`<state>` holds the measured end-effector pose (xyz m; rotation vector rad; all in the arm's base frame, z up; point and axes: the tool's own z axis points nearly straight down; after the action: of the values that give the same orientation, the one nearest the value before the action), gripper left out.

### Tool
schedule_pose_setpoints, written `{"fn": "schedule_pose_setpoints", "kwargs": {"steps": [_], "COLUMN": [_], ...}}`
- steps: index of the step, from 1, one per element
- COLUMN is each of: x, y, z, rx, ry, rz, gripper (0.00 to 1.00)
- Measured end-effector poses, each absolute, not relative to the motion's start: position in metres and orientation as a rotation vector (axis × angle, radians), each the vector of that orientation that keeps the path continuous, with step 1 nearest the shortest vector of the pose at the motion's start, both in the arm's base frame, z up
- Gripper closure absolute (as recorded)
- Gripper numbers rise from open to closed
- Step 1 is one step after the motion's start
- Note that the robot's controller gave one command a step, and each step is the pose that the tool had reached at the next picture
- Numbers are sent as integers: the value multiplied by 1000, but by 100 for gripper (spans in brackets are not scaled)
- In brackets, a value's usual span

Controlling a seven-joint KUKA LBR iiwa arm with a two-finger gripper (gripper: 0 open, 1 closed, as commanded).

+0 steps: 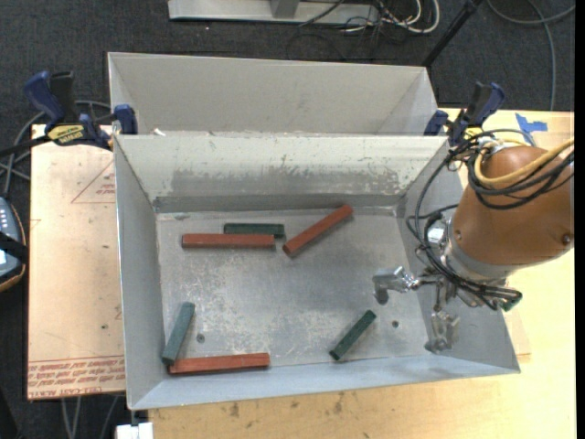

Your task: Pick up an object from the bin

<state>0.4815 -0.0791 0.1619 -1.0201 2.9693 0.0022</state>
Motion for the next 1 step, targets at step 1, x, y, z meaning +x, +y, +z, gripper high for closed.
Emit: {"fn": "schedule_pose_setpoints", "kwargs": {"steps": [1], "x": [509], "y": [-25], "z": [70], "rx": [-976], "ry": [2989], "rz": [10], "gripper": [0]}}
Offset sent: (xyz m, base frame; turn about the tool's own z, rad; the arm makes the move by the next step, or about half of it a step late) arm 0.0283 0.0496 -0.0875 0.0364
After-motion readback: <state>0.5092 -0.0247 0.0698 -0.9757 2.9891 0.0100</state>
